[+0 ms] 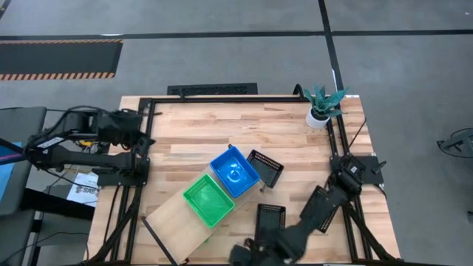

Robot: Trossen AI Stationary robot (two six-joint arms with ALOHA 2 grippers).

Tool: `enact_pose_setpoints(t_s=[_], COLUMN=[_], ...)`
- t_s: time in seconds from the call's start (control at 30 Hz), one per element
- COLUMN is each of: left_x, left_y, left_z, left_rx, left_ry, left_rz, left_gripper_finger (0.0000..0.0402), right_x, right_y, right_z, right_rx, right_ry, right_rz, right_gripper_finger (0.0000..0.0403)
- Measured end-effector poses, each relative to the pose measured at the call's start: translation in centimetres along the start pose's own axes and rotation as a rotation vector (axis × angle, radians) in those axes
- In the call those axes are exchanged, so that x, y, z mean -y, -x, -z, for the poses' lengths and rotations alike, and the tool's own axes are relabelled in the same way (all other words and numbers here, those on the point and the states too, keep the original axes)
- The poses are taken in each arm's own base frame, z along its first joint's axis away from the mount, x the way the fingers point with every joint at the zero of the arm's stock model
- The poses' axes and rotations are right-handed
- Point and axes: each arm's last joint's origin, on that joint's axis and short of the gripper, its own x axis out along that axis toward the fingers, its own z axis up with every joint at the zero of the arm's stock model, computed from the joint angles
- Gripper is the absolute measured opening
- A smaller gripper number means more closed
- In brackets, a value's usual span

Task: Stack baskets on shelf by color
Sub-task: Stack the green bin on the green bin on the shelf

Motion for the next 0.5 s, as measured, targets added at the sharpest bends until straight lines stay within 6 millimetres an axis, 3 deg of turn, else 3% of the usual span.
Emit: enact_pose_setpoints(t_s=[0.1, 0.23, 0.4, 0.5], left_x=[0.2, 0.3, 0.0, -0.1], left_y=[-0.8, -1.6, -2.3, -3.0], left_z=[0.3, 0.9, 1.6, 2.0], left_rx=[-0.069, -0.137, -0.205, -0.242], left_ry=[0.010, 0.008, 0.023, 0.015], left_rz=[0.041, 0.103, 0.137, 0.135], left_gripper_finger=[0.0122, 0.0018, 0.0013, 0.0003], right_x=[-1.0, -1.0, 0.9, 2.1], right_y=[0.5, 0.1, -3.1, -5.3], right_z=[1.6, 2.0, 0.8, 1.1], right_rx=[0.117, 0.291, 0.323, 0.314], right_ry=[-0.030, -0.034, 0.016, 0.020], right_rz=[0.054, 0.129, 0.152, 0.159], right_gripper_finger=[0.0118, 0.0117, 0.0117, 0.0117])
